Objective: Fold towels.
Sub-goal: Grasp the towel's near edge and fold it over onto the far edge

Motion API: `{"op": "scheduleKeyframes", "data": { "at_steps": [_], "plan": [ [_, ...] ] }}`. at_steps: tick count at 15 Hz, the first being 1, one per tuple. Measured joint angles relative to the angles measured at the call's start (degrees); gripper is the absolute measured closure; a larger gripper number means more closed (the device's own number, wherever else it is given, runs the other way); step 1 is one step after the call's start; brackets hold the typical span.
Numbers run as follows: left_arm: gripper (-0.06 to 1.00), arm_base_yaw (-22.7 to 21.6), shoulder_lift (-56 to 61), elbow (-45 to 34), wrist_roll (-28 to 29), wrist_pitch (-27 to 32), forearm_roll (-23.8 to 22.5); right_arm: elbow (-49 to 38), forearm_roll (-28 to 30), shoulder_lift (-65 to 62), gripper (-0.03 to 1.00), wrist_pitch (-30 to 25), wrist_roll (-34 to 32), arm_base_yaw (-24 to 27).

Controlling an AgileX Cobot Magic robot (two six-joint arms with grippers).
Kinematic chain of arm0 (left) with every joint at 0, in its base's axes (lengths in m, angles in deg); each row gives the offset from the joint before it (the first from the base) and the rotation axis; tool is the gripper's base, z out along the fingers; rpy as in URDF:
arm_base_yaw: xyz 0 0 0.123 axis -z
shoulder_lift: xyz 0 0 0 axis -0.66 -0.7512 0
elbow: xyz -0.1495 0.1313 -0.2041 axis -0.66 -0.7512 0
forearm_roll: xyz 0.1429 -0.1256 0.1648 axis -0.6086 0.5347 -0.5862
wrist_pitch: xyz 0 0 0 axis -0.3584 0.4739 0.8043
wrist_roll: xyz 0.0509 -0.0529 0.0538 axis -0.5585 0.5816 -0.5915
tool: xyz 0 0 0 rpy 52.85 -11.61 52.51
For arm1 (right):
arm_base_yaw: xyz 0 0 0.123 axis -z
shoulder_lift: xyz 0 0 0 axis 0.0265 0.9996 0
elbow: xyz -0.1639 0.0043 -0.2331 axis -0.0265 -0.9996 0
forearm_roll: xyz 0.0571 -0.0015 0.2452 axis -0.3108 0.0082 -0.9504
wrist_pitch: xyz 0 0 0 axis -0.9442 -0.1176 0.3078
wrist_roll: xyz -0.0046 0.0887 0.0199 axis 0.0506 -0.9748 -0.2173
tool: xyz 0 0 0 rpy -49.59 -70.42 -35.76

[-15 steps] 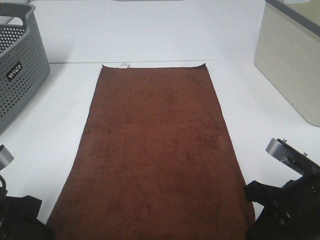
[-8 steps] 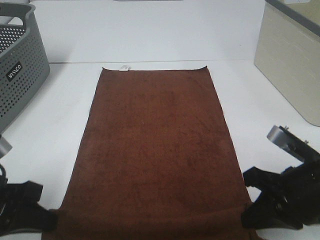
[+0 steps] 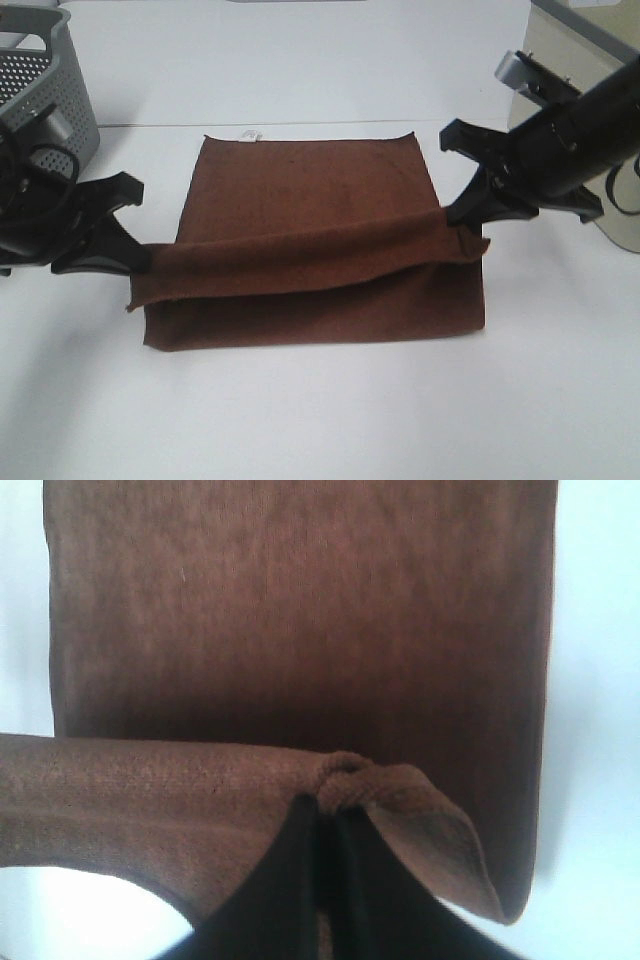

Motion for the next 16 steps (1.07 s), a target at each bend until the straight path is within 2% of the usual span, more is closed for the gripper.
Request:
{"op": "scheduleKeyframes", "data": {
  "at_steps": [4,11,16],
  "plan": [
    [0.94,0.00,-10.37,15.47,4.58,-0.46,-4.24,18.05,5.79,11.17,0.97,-2.86,-3.95,0.46],
    [0.94,0.00,-26.53,39.76,5.39,-5.79,-6.30,43.77,6.88,28.48,0.97,-5.84,-4.70,2.69],
    [0.94,0.00,-37.07,52.83,5.39,-11.12,-7.05,59.99,8.37,41.02,0.97,-5.61,-4.01,2.69]
  ]
}}
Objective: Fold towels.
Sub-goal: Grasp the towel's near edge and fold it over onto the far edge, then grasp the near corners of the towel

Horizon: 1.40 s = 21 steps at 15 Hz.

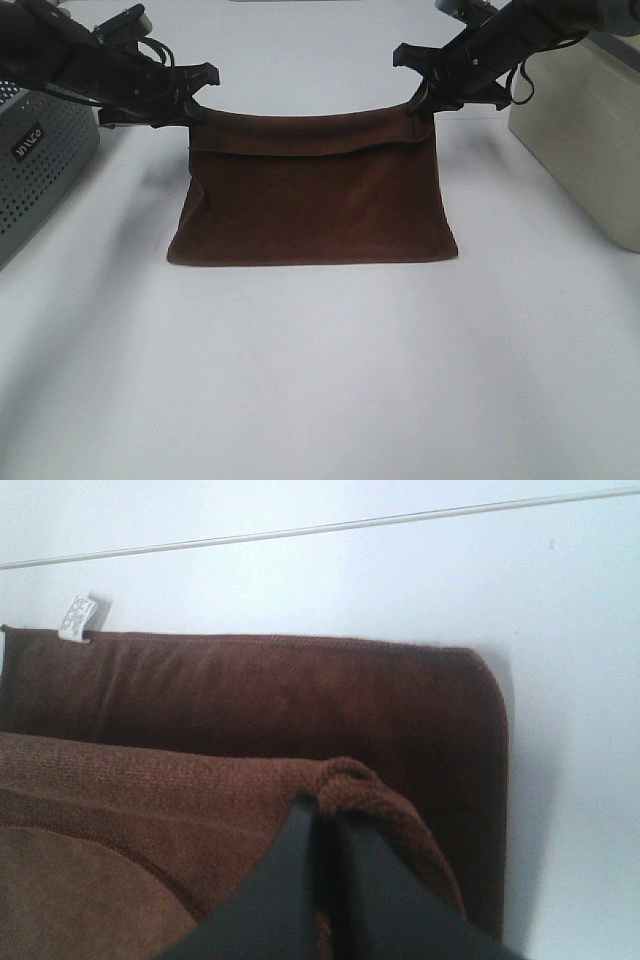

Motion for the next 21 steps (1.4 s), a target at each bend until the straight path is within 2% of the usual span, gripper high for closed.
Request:
{"op": "scheduleKeyframes", "data": {
  "at_steps": [4,5,6,7,9,10,11,13,15,17,19,21],
  "plan": [
    [0.90,0.00,-6.19,6.47,0.00,-1.55,-0.69,3.50,0.34,5.39,0.97,3.50,0.00,0.00],
    [0.84,0.00,-6.65,6.65,0.00,-1.89,-0.86,3.50,0.34,5.67,0.96,4.24,0.00,0.00],
    [0.74,0.00,-6.76,6.76,0.00,-2.64,-0.92,3.55,0.34,5.84,0.91,4.41,0.00,0.00],
    [0.60,0.00,-6.76,6.82,0.00,-2.81,-0.92,3.55,0.34,6.02,0.80,4.58,0.00,0.00],
    [0.31,0.00,-6.76,6.88,0.00,-3.09,-0.92,3.55,0.34,6.07,0.45,4.58,0.00,0.00],
    [0.22,0.00,-6.76,6.88,0.00,-3.09,-0.92,3.55,0.34,6.07,0.28,4.53,0.00,0.00],
    [0.17,0.00,-6.76,6.88,0.00,-3.15,-1.15,3.55,0.86,6.02,0.18,3.61,0.00,0.00],
    [0.14,0.00,-6.02,6.88,0.00,-1.78,-4.53,3.55,3.78,4.81,0.13,-0.29,0.00,0.00],
    [0.14,0.00,-3.95,6.88,0.00,3.72,-10.20,3.55,4.98,2.75,0.12,-6.76,0.00,0.00],
    [0.14,0.00,-2.58,7.10,1.20,7.16,-12.03,3.72,5.21,1.20,0.12,-12.55,-1.26,0.00],
    [0.14,0.00,-2.52,7.10,7.33,15.36,-12.61,3.90,5.96,-0.29,0.12,-19.94,-3.44,0.00],
    [0.14,0.00,-2.52,7.10,11.06,19.42,-13.18,3.90,7.68,-0.80,0.12,-23.55,-5.84,0.00]
  ]
}}
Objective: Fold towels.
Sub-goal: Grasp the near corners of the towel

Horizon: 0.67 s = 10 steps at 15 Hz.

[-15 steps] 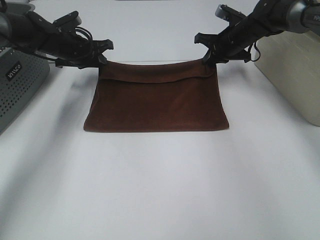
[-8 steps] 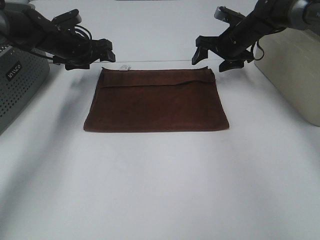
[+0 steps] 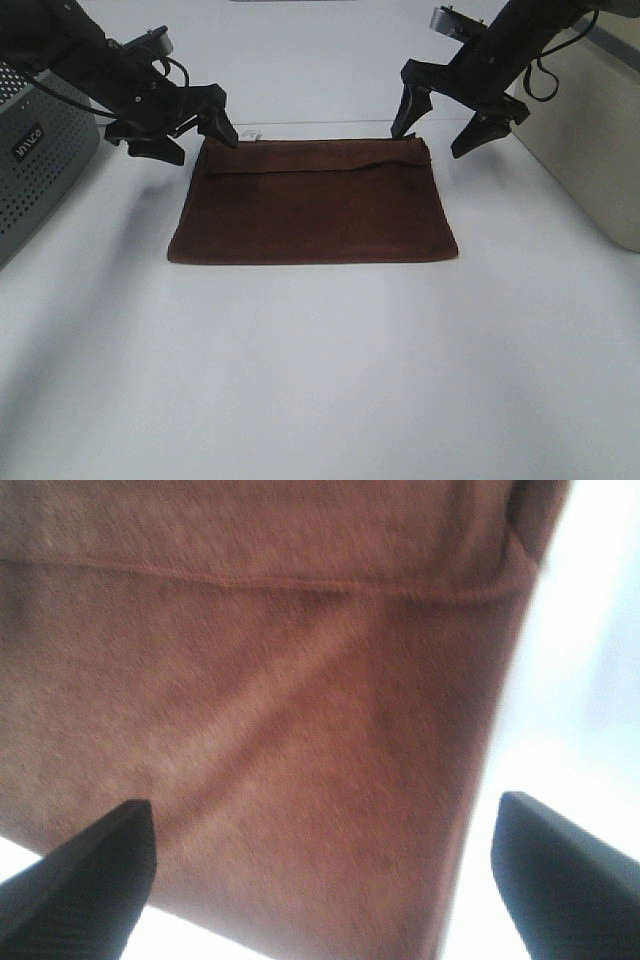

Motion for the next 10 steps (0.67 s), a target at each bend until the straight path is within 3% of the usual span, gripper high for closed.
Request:
{"op": "scheduleKeyframes", "data": {
  "at_steps": [1,3,7,10],
  "plan": [
    [0.14,0.00,0.00,-0.06,4.53,3.78,-1.26,-1.15,1.89,-1.03,0.12,-1.66,-1.78,0.00],
    [0.14,0.00,1.32,-3.61,8.42,4.64,-2.58,-7.56,2.35,-4.41,0.12,-1.15,-2.58,0.00],
    [0.14,0.00,8.88,-16.62,10.03,0.11,-4.41,-23.43,2.12,-11.97,0.13,5.44,-2.12,0.00],
    [0.14,0.00,8.59,-18.28,9.28,0.69,-6.36,-29.05,2.01,-12.49,0.13,7.45,-1.78,0.00]
  ]
}}
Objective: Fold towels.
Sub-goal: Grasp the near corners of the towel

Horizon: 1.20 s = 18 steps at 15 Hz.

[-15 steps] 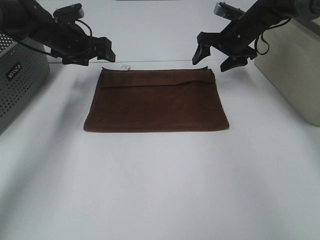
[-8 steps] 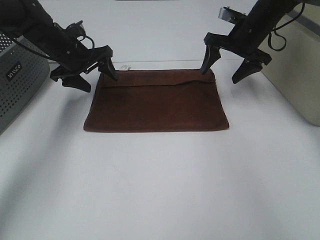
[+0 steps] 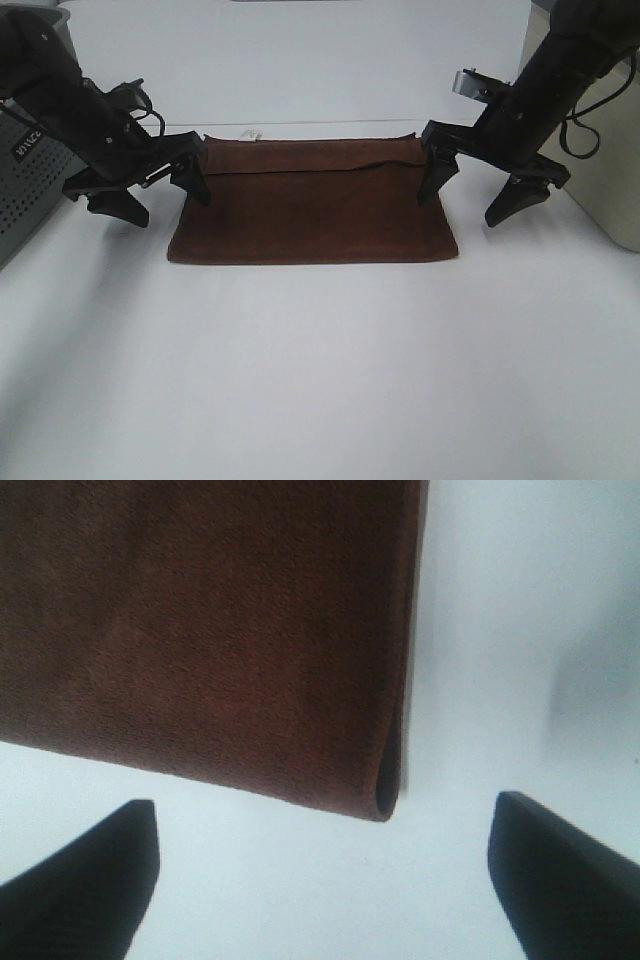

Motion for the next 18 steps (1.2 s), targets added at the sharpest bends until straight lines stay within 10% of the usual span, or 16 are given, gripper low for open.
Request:
{"op": "scheduleKeyframes", "data": {
  "at_steps": [12,15,18],
  "plan": [
    [0.21,0.11,-4.81,0.52,-4.35,-3.84,9.17,-1.43,-7.10,5.79,0.24,8.48,5.04,0.00],
    [0.37,2.06,-5.33,0.52,-5.39,-4.01,9.63,-1.43,-8.14,6.47,0.46,9.40,5.56,0.00],
    [0.77,2.46,-6.02,0.52,-3.32,-3.55,8.14,-1.43,-8.19,7.45,0.86,9.51,5.56,0.00]
  ]
}}
